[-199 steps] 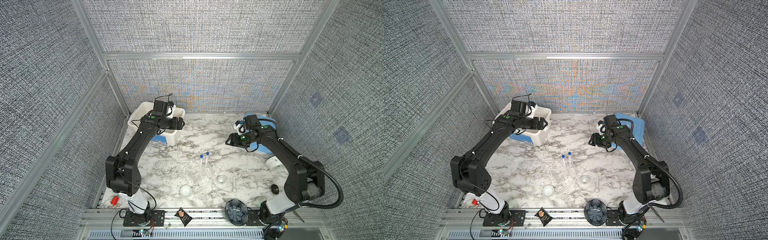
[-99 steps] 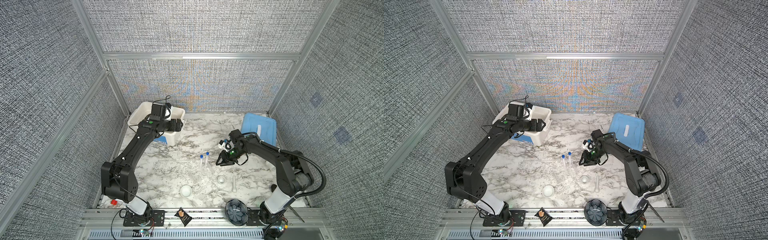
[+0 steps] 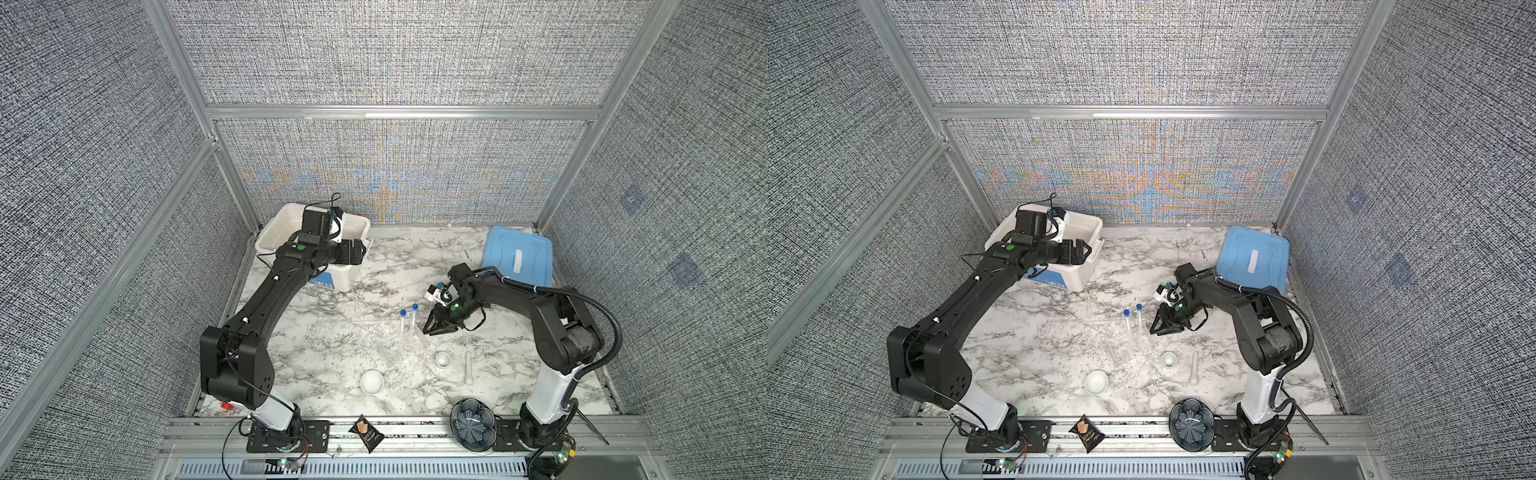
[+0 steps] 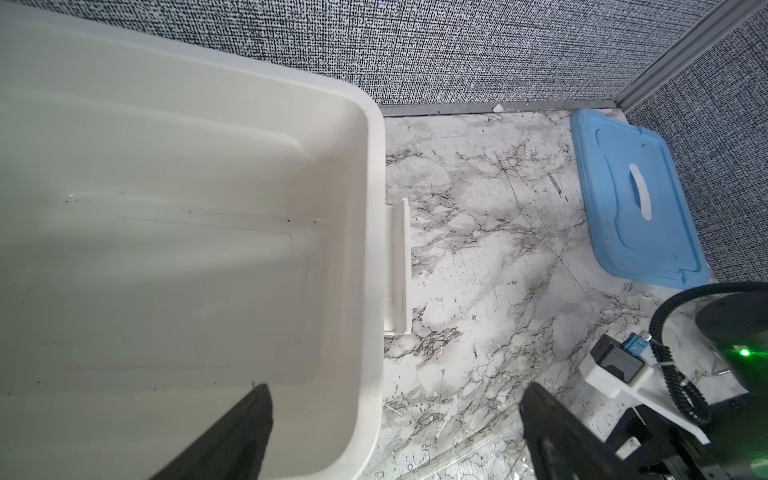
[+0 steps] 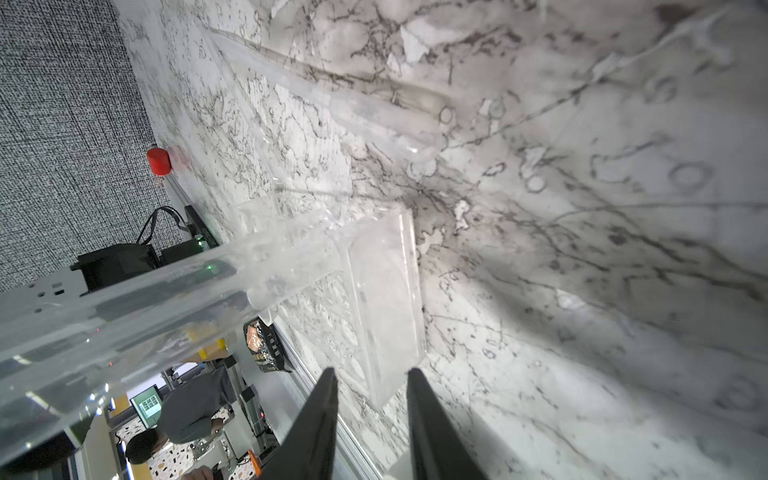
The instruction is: Organize the chemistry lab equipment
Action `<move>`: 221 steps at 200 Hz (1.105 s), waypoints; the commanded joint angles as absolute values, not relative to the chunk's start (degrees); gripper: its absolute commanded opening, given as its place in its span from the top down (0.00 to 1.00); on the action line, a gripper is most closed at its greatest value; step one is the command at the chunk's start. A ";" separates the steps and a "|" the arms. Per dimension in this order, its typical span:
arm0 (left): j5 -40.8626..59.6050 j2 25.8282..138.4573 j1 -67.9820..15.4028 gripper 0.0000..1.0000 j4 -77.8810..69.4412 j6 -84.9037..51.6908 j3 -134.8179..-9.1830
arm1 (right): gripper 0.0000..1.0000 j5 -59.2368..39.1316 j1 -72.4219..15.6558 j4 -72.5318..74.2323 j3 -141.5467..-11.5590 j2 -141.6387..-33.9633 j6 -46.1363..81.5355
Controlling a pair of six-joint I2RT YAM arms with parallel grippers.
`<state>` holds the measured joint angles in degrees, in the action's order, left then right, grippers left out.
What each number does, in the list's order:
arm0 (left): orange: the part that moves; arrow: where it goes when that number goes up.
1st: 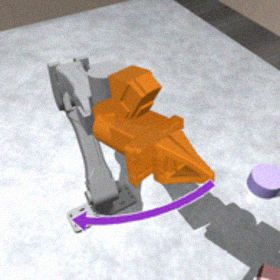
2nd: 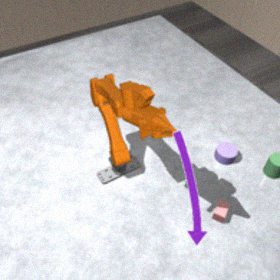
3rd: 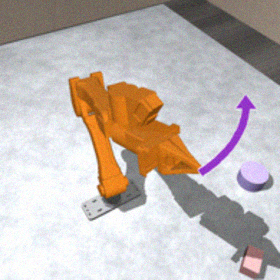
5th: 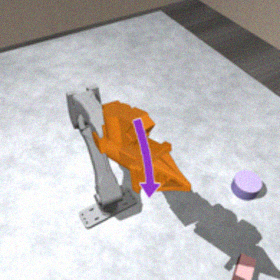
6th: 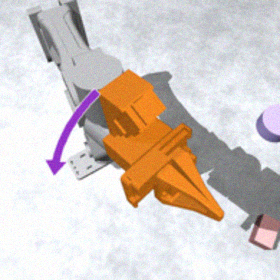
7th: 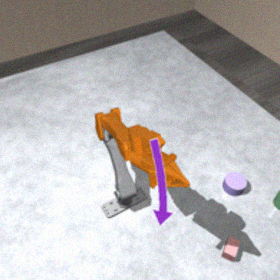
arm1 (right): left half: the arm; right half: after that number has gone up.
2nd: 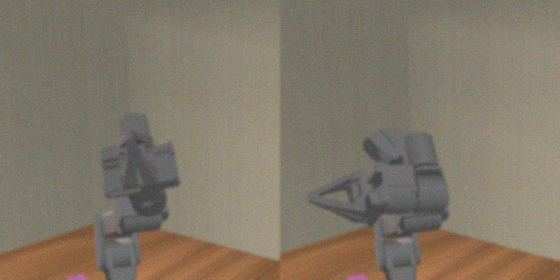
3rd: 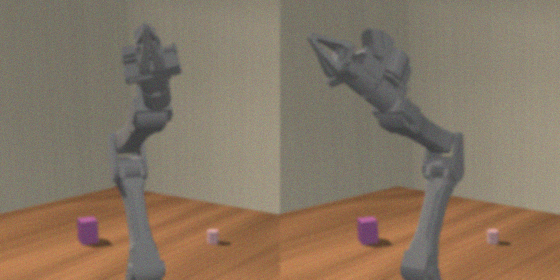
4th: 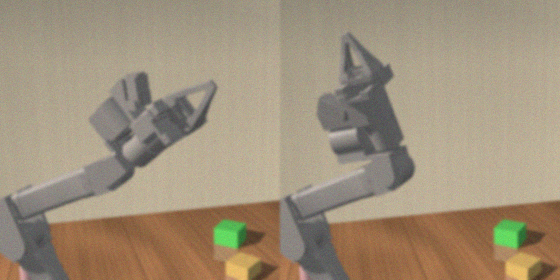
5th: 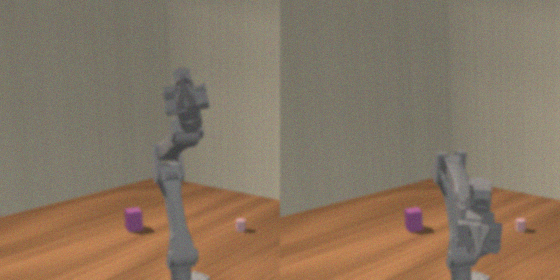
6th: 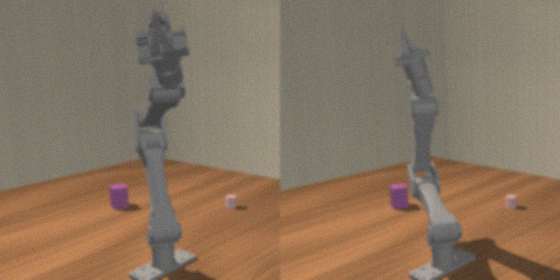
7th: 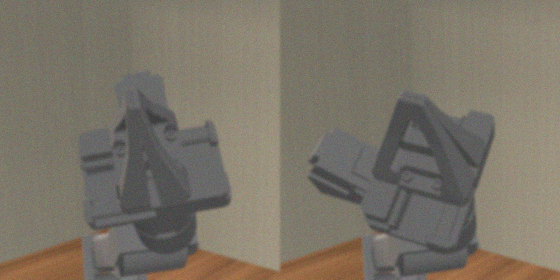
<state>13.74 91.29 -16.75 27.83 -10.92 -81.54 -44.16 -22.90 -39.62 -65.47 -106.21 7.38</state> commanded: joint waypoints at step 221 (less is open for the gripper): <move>15.53 96.22 -16.63 0.06 27.32 -12.43 -86.31 | 0.76 -47.53 -28.20 -38.38 -57.60 -101.47 5.31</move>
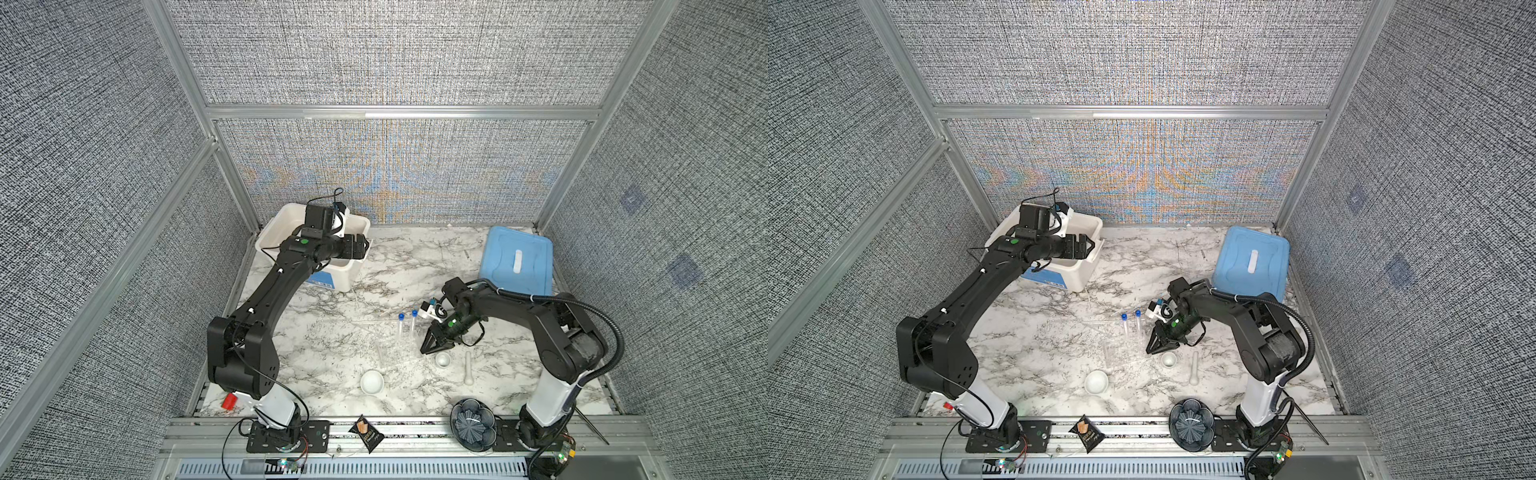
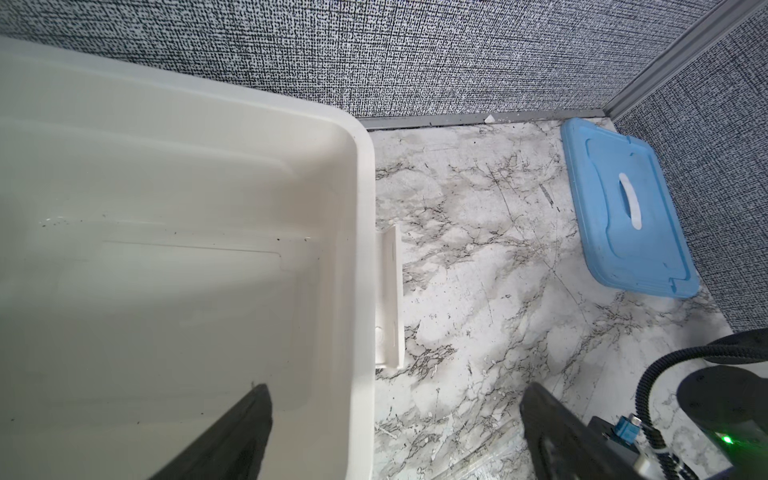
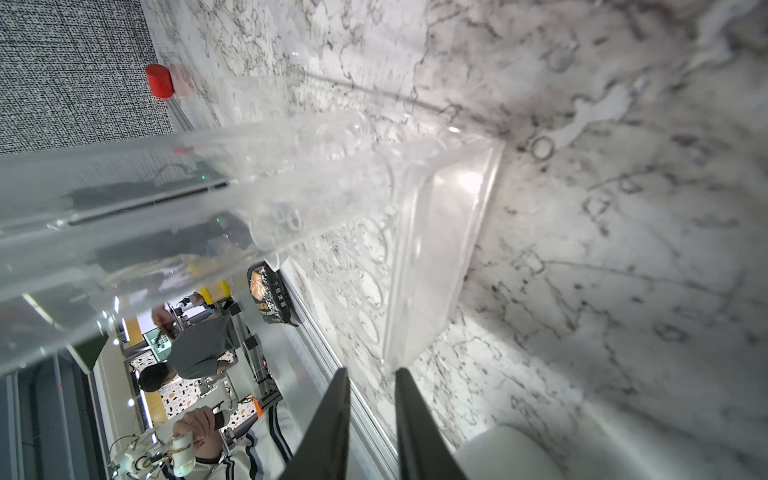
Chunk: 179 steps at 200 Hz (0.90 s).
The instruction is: Organize the chemistry lab equipment
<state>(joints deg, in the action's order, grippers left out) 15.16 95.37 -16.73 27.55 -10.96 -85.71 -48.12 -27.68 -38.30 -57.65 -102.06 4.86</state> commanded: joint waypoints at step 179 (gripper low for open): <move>24.95 114.21 -18.80 0.20 40.93 -17.58 -104.47 | 0.46 -20.86 -13.51 -30.45 -53.98 -72.82 25.28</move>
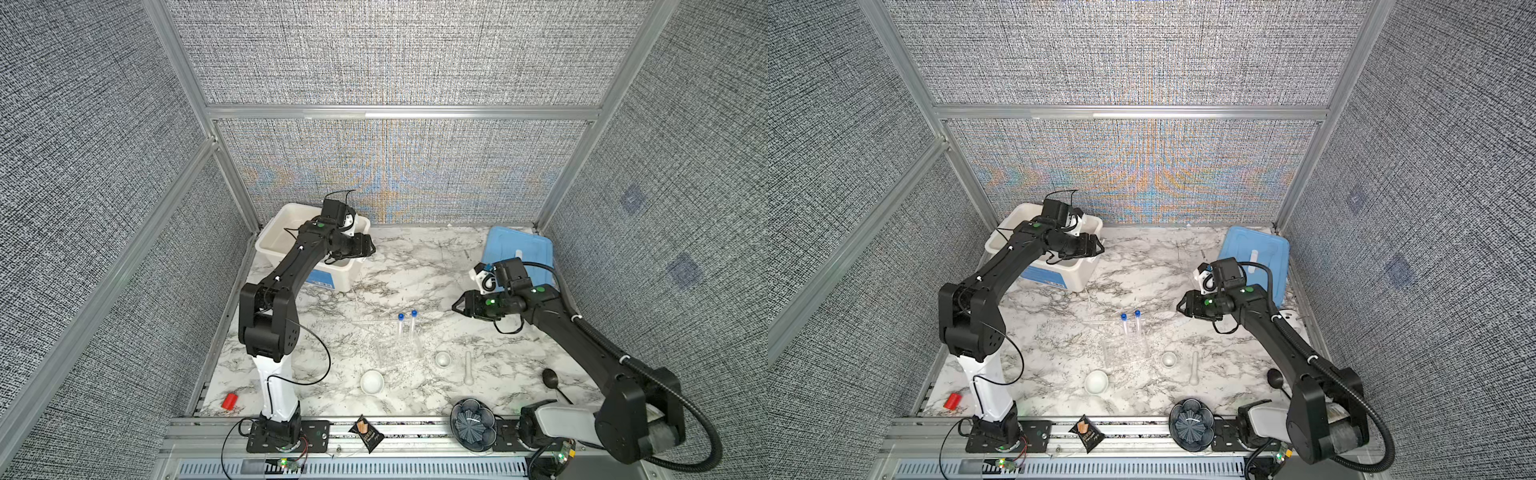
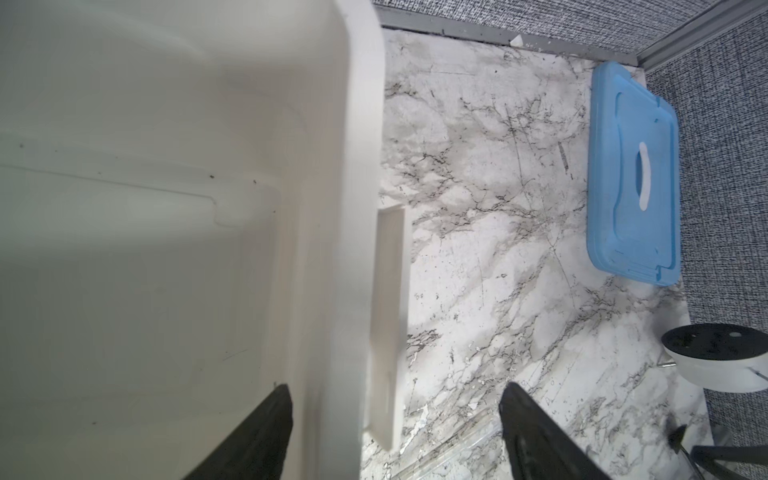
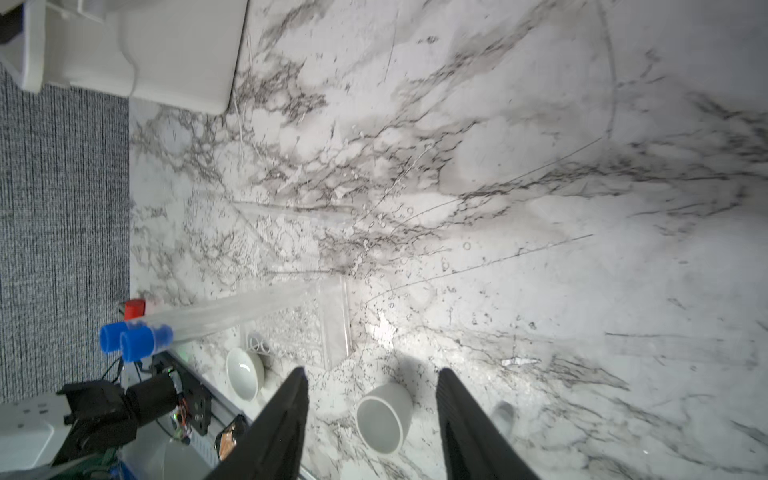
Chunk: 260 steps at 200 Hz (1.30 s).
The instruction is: Organize the chemistry lab equipment
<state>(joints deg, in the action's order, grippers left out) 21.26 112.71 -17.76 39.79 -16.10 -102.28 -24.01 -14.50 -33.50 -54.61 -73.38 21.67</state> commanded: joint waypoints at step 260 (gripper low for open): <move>-1.62 96.31 -20.16 0.11 40.16 -20.46 -101.15 | 0.41 -8.32 -25.24 -23.93 -82.11 -96.61 30.46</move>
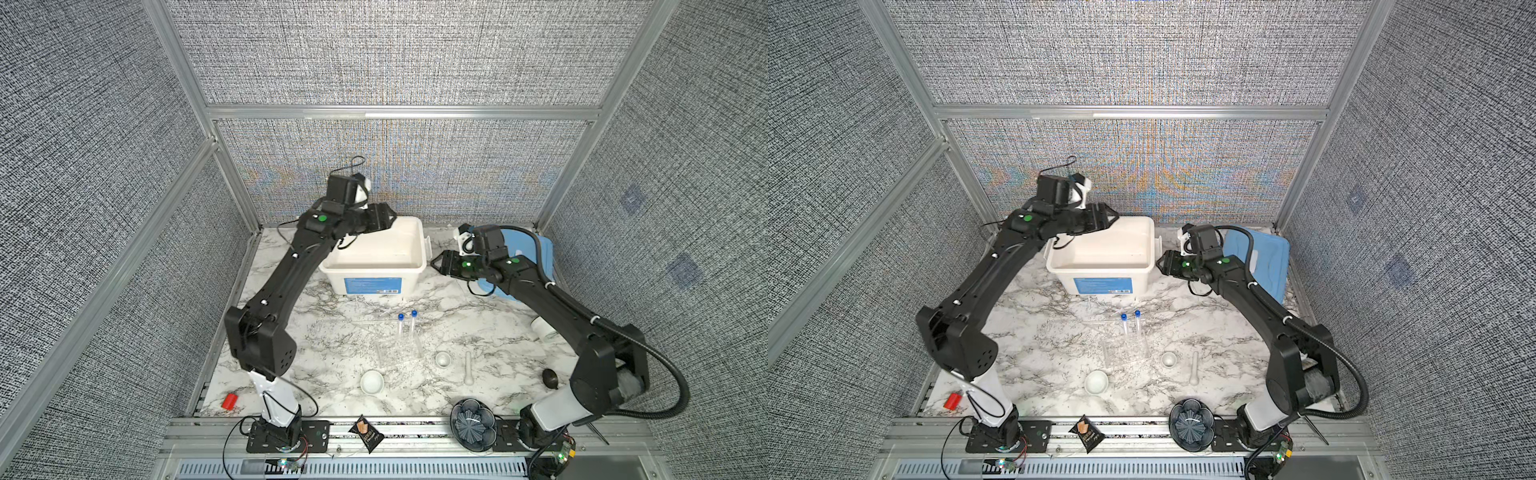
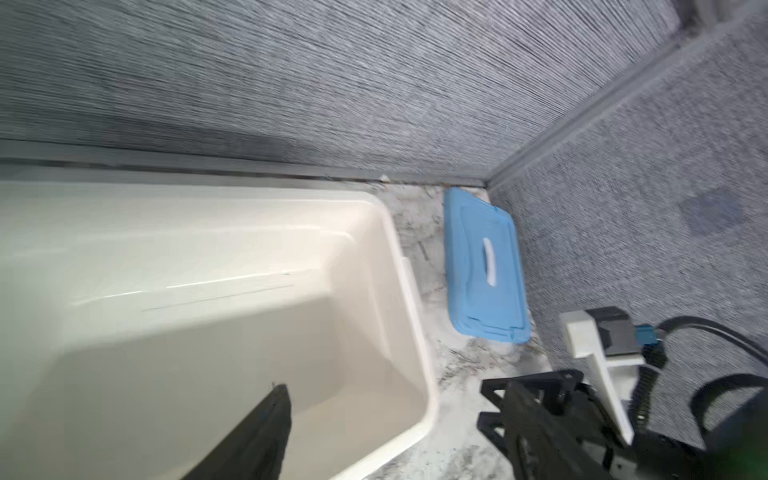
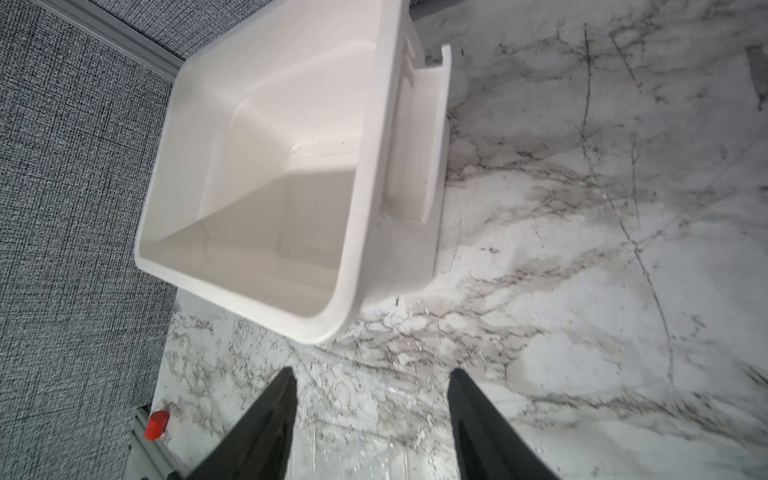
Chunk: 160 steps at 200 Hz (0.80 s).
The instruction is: Organize the chemistry lab equipment
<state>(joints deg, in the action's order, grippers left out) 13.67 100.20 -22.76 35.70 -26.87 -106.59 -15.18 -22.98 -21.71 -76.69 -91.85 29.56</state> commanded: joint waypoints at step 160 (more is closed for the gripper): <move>-11.91 97.79 -12.23 0.03 48.97 -29.07 -87.76 | 0.72 -1.42 -27.60 -35.31 -95.84 -109.63 29.64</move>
